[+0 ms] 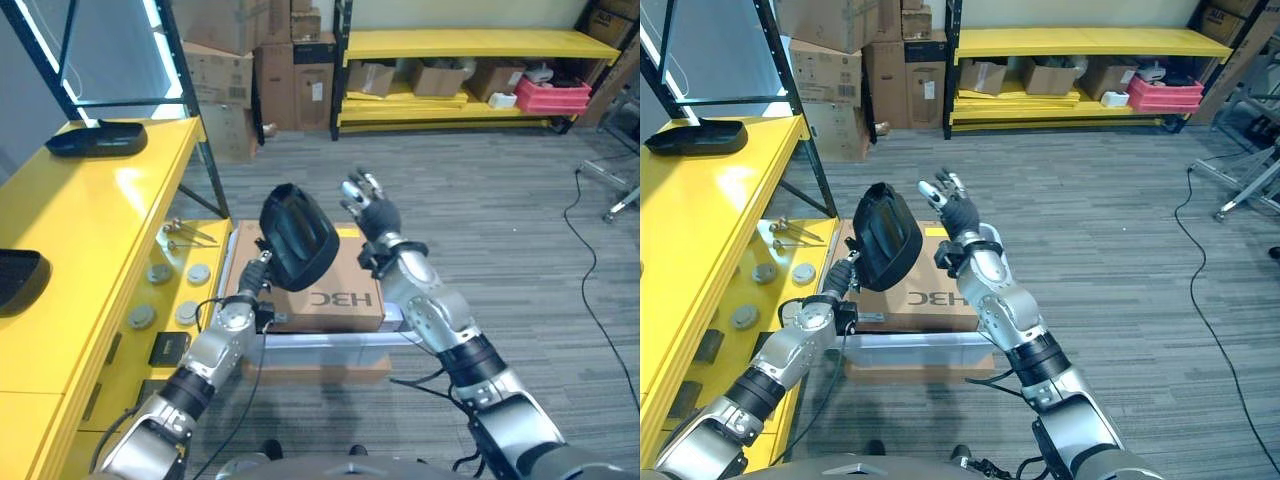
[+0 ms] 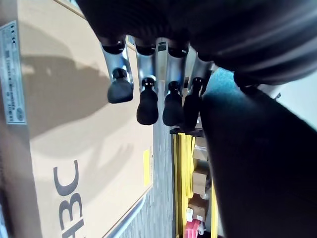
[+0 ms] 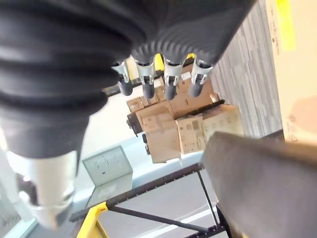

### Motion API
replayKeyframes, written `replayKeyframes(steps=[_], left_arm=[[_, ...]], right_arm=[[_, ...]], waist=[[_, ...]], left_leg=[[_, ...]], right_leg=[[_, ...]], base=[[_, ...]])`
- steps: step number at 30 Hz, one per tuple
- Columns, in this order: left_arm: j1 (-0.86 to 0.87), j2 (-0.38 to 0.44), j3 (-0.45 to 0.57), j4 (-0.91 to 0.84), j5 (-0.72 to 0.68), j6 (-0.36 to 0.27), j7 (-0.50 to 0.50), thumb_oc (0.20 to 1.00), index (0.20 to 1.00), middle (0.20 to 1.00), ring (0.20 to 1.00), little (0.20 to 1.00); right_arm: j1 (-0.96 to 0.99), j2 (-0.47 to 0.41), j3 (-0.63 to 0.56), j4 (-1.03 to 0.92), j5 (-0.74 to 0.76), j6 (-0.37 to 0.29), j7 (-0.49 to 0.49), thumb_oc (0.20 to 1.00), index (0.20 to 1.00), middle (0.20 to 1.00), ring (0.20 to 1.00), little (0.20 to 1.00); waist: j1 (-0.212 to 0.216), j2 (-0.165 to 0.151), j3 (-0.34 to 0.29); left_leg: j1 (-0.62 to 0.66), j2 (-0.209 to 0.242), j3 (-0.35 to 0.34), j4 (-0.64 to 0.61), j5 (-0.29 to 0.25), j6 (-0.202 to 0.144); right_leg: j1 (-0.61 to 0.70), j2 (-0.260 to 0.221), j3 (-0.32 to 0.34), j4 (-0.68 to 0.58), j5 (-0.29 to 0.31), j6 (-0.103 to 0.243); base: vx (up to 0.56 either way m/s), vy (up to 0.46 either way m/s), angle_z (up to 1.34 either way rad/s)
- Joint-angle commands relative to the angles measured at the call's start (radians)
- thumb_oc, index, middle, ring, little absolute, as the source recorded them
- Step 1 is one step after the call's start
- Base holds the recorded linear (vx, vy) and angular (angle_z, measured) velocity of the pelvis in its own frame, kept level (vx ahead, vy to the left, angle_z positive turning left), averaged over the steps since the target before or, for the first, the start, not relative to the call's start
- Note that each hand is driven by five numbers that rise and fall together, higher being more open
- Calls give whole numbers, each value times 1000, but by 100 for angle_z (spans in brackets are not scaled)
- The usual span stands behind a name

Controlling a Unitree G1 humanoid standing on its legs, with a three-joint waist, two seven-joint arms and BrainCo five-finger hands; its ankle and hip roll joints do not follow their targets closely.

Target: Move parts from the plastic box to the shelf.

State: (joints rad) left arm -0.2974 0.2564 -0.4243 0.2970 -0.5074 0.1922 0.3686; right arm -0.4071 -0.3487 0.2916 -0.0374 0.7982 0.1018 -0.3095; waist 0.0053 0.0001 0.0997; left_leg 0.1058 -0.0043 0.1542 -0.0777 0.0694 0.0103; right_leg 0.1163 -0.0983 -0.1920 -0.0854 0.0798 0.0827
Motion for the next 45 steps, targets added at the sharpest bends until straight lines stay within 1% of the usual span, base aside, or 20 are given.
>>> replayKeyframes(steps=[1, 5, 8, 9, 10, 12, 14, 15, 17, 19, 22, 25, 28, 31, 34, 37, 38, 39, 43, 45], left_arm=[[-54, 2, 65, 2, 37, -160, 10, 200, 200, 200, 200, 200], [3, 38, 132, -38, 32, -189, -12, 200, 200, 200, 200, 200], [42, 56, 170, -67, 26, -207, -21, 200, 200, 200, 200, 200], [74, 74, 204, -89, 31, -243, -36, 200, 200, 200, 200, 200], [100, 91, 243, -132, 30, -272, -64, 200, 200, 200, 200, 200], [137, 119, 283, -211, 63, -302, -92, 200, 200, 200, 200, 200], [141, 123, 286, -219, 68, -308, -95, 200, 200, 200, 200, 200], [152, 149, 287, -269, 74, -326, -129, 200, 200, 200, 200, 200], [147, 164, 278, -290, 72, -329, -145, 200, 200, 200, 200, 200], [139, 171, 263, -309, 65, -327, -155, 200, 200, 200, 200, 200], [133, 164, 229, -313, 41, -355, -200, 200, 200, 200, 200, 200], [117, 150, 188, -322, 8, -382, -207, 200, 200, 200, 200, 200], [96, 136, 161, -317, 25, -383, -204, 200, 200, 200, 200, 200], [85, 132, 152, -308, 30, -388, -198, 200, 200, 200, 200, 200], [79, 146, 161, -318, 52, -372, -196, 200, 200, 200, 200, 200], [77, 167, 162, -323, 114, -354, -194, 200, 200, 200, 200, 200], [75, 171, 158, -322, 129, -336, -193, 200, 200, 200, 200, 200], [72, 175, 150, -312, 154, -321, -185, 200, 200, 200, 200, 200], [54, 156, 105, -241, 176, -314, -130, 200, 200, 200, 200, 200], [27, 127, 76, -177, 179, -320, -53, 200, 200, 200, 200, 200]], right_arm=[[45, -41, -74, -51, -8, -54, 21, 1000, 1000, 1000, 1000, 1000], [170, -70, -154, -41, -9, -33, 56, 1000, 1000, 1000, 1000, 1000], [251, -74, -196, -14, 2, -41, 65, 1000, 1000, 1000, 1000, 1000], [318, -75, -236, 5, -7, -34, 83, 1000, 1000, 1000, 1000, 1000], [367, -58, -258, 13, -46, -4, 81, 1000, 1000, 1000, 1000, 1000], [424, -33, -256, 35, -85, 20, 96, 1000, 1000, 1000, 1000, 1000], [430, -31, -256, 38, -87, 22, 98, 1000, 1000, 1000, 1000, 1000], [477, -32, -262, 56, -49, 15, 107, 1000, 1000, 1000, 1000, 1000], [504, -34, -266, 73, -40, 1, 123, 1000, 1000, 1000, 1000, 1000], [524, -39, -256, 88, -50, -25, 131, 1000, 1000, 1000, 1000, 1000], [553, -65, -240, 68, -29, -54, 111, 1000, 1000, 1000, 1000, 1000], [556, -81, -233, 72, -6, -101, 87, 1000, 1000, 1000, 1000, 1000], [566, -87, -234, 75, -5, -132, 66, 1000, 1000, 1000, 1000, 1000], [587, -91, -245, 71, 6, -135, 60, 1000, 1000, 1000, 1000, 1000], [606, -86, -259, 79, 11, -139, 71, 1000, 1000, 1000, 1000, 1000], [617, -81, -261, 75, 16, -142, 77, 1000, 1000, 1000, 1000, 1000], [620, -79, -260, 71, 18, -139, 78, 1000, 1000, 1000, 1000, 1000], [623, -77, -255, 67, 17, -136, 78, 1000, 1000, 1000, 1000, 1000], [615, -75, -233, 73, 3, -146, 94, 1000, 1000, 1000, 1000, 1000], [579, -82, -206, 76, -18, -160, 98, 1000, 1000, 1000, 1000, 1000]], waist=[[7, -16, -43], [-8, -17, -42], [-16, -17, -43], [-25, -17, -42], [-30, -16, -41], [-28, -13, -38], [-28, -13, -38], [-42, -7, -29], [-55, -5, -26], [-61, -8, -23], [-70, -14, -17], [-76, -12, 3], [-88, -11, 13], [-102, -9, 13], [-114, -1, 10], [-120, 3, 9], [-123, 4, 9], [-127, 6, 10], [-139, 9, 20], [-144, 8, 33]], left_leg=[[6, 69, -8, 14, -21, -37], [7, 66, 3, 9, -20, -33], [8, 66, 9, 5, -18, -29], [6, 61, 10, 2, -18, -26], [2, 54, 8, -1, -19, -22], [-8, 37, -4, -4, -22, -11], [-9, 35, -7, -4, -23, -10], [-32, 30, -60, -1, -19, 4], [-49, 29, -106, 1, -14, 10], [-60, 36, -130, 2, -7, 4], [-72, 57, -153, 9, 10, -19], [-93, 80, -167, 16, 30, -31], [-98, 90, -166, 11, 42, -39], [-95, 97, -158, 9, 45, -45], [-90, 97, -149, 9, 43, -47], [-85, 90, -145, 11, 39, -44], [-83, 86, -144, 13, 35, -43], [-82, 81, -144, 17, 30, -40], [-80, 66, -142, 36, 11, -29], [-87, 53, -129, 50, -3, -23]], right_leg=[[-15, -78, -46, -1, 41, 68], [-20, -78, -38, 0, 43, 70], [-23, -79, -35, -1, 46, 71], [-29, -80, -30, -1, 48, 74], [-34, -83, -27, 1, 50, 78], [-43, -91, -20, 11, 51, 84], [-45, -92, -17, 15, 49, 85], [-75, -67, 57, 80, 8, 71], [-97, -41, 113, 118, -15, 58], [-98, -20, 128, 121, -26, 44], [-93, 10, 129, 121, -36, 27], [-107, 31, 119, 146, -54, 8], [-105, 40, 114, 147, -60, 0], [-101, 41, 113, 150, -67, -3], [-103, 38, 117, 159, -72, -4], [-103, 33, 123, 162, -71, -1], [-104, 31, 128, 162, -70, 0], [-106, 28, 134, 163, -69, 2], [-113, 19, 158, 165, -61, 7], [-124, 7, 167, 146, -41, 16]], base=[[-6, 5, -13], [-18, 12, -11], [-19, 16, -12], [-10, 23, -17], [-14, 10, -9], [-13, -24, -10], [-23, -59, -37], [-49, -137, -45], [-49, -159, 44], [-19, -206, 112], [-7, -201, 46], [-81, -121, 53], [-40, -65, 19], [0, 0, 0], [43, 46, -2], [56, 48, -4], [107, 79, 0], [106, 76, -1], [96, 64, -13], [40, 62, -19]])
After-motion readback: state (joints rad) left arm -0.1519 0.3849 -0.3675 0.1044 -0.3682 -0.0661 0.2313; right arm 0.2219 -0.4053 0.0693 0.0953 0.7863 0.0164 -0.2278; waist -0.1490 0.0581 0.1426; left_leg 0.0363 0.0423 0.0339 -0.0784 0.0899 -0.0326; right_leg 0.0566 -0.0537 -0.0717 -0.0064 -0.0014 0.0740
